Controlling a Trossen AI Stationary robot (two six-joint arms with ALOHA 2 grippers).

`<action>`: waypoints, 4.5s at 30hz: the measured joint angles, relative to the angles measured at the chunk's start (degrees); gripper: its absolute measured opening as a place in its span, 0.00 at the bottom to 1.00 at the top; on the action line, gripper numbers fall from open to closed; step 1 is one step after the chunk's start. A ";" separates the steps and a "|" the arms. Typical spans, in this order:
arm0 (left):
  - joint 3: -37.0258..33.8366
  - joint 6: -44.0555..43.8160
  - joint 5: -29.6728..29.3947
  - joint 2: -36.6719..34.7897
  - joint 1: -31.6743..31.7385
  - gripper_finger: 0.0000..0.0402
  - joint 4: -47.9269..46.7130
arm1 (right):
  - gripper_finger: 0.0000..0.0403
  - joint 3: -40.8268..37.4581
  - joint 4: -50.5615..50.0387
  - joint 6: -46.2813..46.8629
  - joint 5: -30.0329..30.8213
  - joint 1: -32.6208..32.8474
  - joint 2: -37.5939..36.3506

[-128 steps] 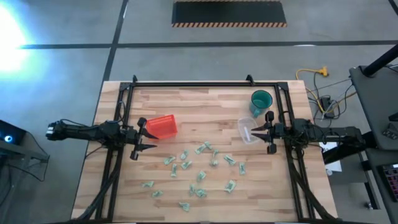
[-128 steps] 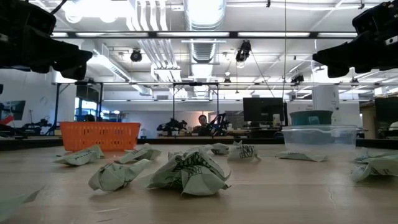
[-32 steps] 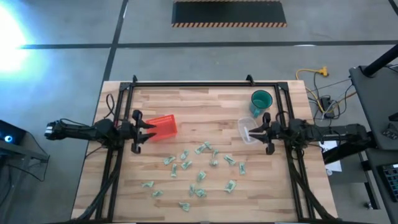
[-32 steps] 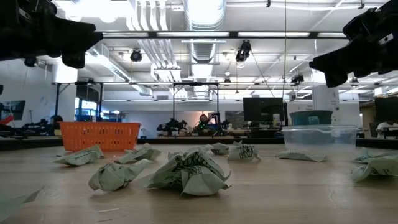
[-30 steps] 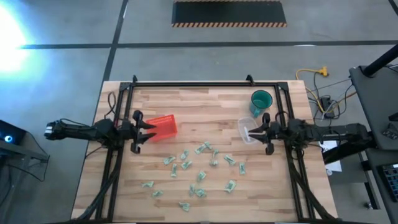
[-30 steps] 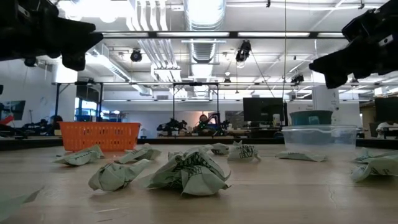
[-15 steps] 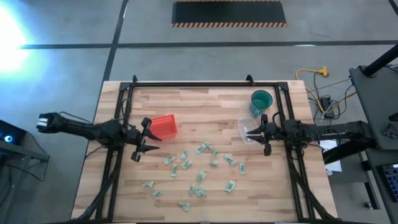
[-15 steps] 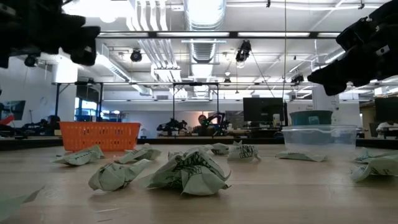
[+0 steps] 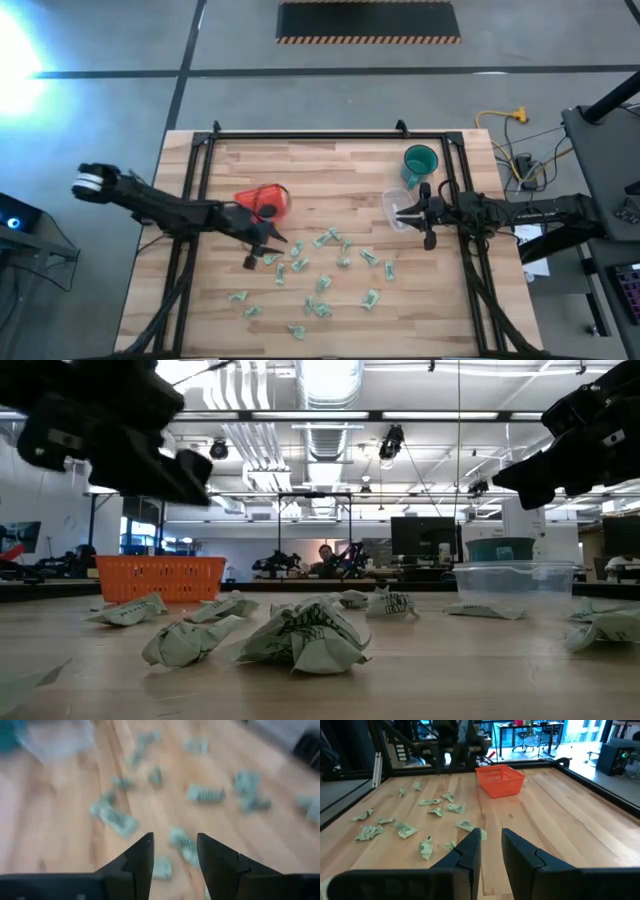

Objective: Pick and place items into bin
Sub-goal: Put the stevia packet into the orange bin, then put the stevia packet into the transparent container

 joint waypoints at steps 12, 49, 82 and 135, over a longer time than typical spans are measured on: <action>24.61 -9.86 -17.07 19.56 -8.19 0.33 -24.37 | 0.17 0.00 0.09 0.15 0.00 0.02 0.12; 31.95 -20.51 -16.85 33.92 -10.62 0.43 -26.05 | 0.17 0.00 0.79 0.61 -0.07 0.02 0.41; 31.56 -15.16 -20.94 32.49 -10.56 0.01 -30.14 | 0.17 0.00 0.81 0.42 -0.02 0.00 0.41; 8.96 -22.59 -54.04 -2.24 -3.47 0.28 -44.01 | 0.17 0.02 2.96 1.53 0.07 0.02 2.04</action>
